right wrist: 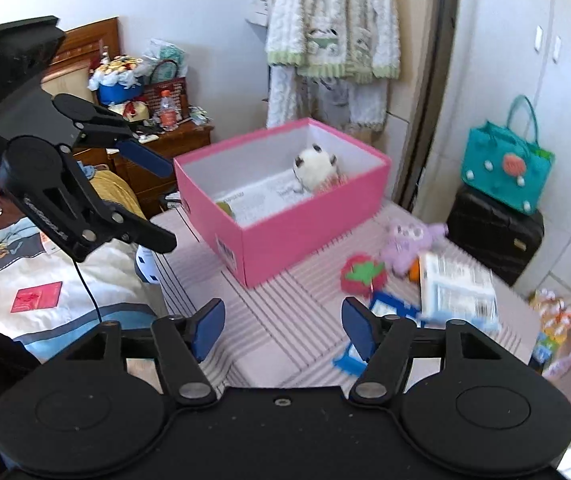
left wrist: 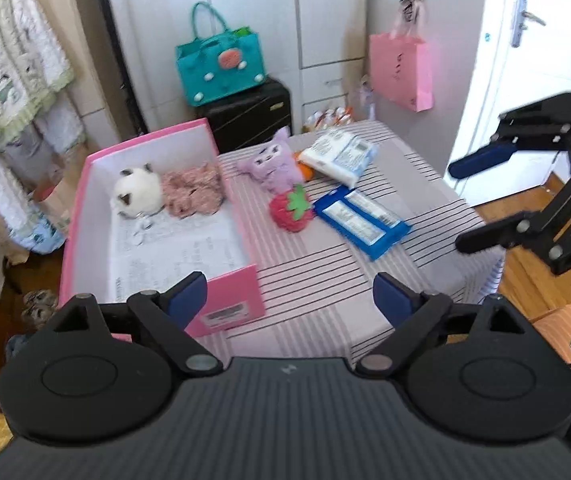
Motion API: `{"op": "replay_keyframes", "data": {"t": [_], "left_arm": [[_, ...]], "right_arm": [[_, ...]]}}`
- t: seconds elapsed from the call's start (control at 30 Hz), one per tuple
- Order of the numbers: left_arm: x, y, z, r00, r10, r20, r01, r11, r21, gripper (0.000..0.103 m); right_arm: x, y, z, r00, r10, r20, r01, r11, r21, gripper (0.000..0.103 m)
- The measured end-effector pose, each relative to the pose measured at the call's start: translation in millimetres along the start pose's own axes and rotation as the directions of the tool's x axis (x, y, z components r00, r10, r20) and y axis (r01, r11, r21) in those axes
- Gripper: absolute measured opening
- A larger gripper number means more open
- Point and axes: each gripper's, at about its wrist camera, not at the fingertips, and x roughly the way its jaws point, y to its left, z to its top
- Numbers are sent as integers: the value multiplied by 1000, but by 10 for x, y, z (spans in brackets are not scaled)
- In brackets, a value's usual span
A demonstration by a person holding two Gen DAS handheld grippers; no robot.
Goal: Organize soft objects
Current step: 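Move the left tool away from the box toward the blue wet-wipe pack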
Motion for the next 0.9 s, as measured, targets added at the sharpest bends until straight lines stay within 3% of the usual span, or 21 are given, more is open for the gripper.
{"op": "replay_keyframes", "data": {"t": [0.17, 0.3, 0.43, 0.6, 0.73, 0.9], "left_arm": [[104, -177, -51, 997, -43, 58, 42, 999, 25, 95], [261, -279, -51, 994, -67, 91, 64, 997, 34, 95], [482, -339, -28, 989, -93, 111, 92, 996, 14, 96], [840, -434, 2, 983, -147, 106, 151, 988, -32, 97], [1115, -490, 55, 974, -211, 77, 216, 975, -59, 97], [1424, -468, 125, 970, -235, 58, 241, 963, -119, 96]], "right_arm": [[136, -70, -375, 1000, -23, -7, 23, 998, 60, 73], [310, -132, -632, 995, -97, 8, 96, 992, 80, 75], [485, -220, -843, 985, -166, 48, 160, 982, 105, 85], [707, -359, -984, 979, -168, 113, 147, 974, 172, 86], [939, -471, -1011, 976, -183, 117, 154, 964, 218, 86], [1144, -587, -1018, 972, -210, 101, 181, 952, 246, 87]]}}
